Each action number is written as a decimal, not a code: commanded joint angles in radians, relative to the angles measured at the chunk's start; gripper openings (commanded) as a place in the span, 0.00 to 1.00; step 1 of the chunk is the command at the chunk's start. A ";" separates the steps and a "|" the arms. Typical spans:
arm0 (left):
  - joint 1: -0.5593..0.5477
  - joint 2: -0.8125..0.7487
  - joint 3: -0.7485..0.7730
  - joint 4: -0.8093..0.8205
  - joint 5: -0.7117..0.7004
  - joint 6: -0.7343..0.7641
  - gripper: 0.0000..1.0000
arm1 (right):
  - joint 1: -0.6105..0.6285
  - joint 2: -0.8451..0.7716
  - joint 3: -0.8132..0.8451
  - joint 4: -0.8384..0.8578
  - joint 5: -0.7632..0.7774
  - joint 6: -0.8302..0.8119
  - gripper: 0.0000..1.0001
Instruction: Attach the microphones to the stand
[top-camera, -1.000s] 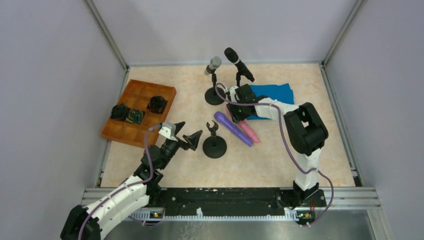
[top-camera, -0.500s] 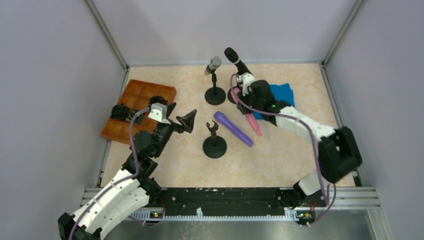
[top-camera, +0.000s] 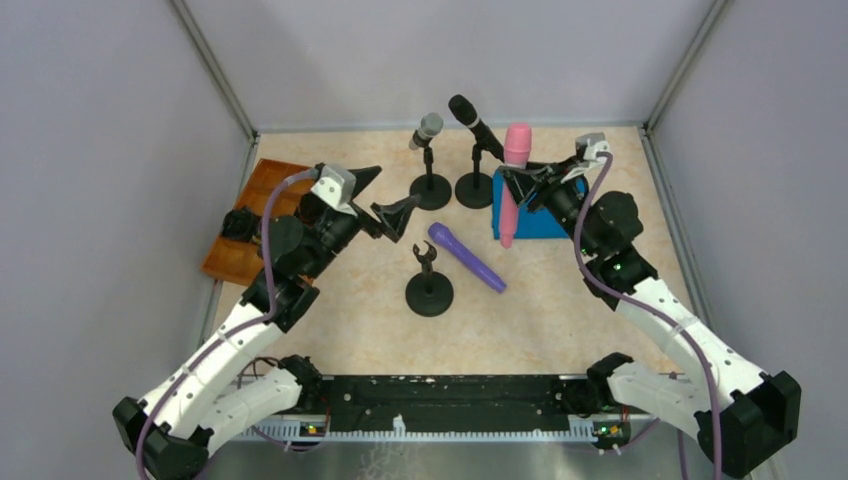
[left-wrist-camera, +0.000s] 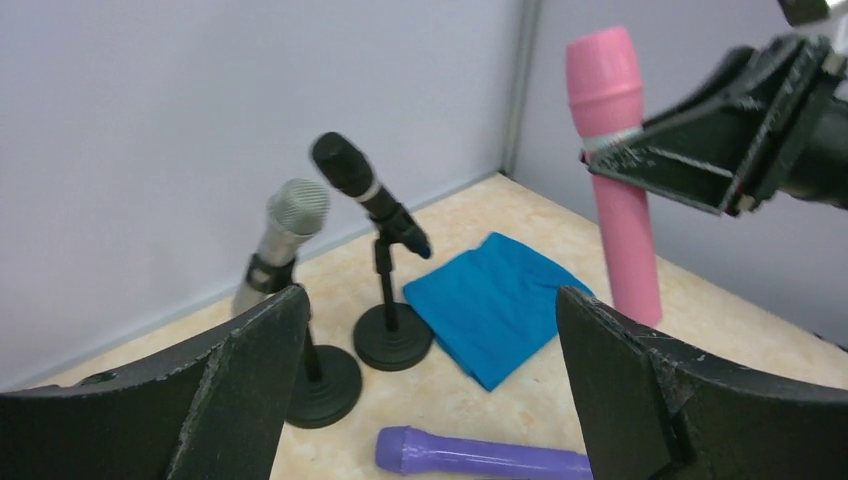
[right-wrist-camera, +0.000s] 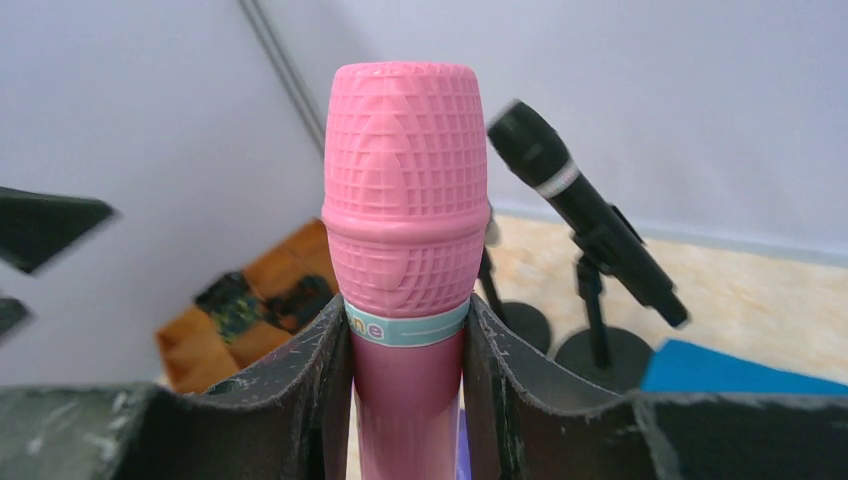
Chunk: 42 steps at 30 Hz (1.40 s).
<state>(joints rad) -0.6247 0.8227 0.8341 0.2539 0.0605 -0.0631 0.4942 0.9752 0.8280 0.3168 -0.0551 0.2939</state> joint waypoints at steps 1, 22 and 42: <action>-0.007 0.089 0.084 0.007 0.272 -0.008 0.99 | -0.005 -0.056 -0.023 0.302 -0.132 0.174 0.00; -0.210 0.335 0.114 0.335 0.430 -0.200 0.99 | -0.005 -0.002 -0.074 0.687 -0.453 0.245 0.00; -0.252 0.476 0.166 0.401 0.421 -0.208 0.53 | -0.003 0.050 -0.122 0.974 -0.490 0.461 0.00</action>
<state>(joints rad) -0.8722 1.2827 0.9565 0.5854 0.4580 -0.2680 0.4942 1.0267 0.7200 1.1561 -0.5507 0.6884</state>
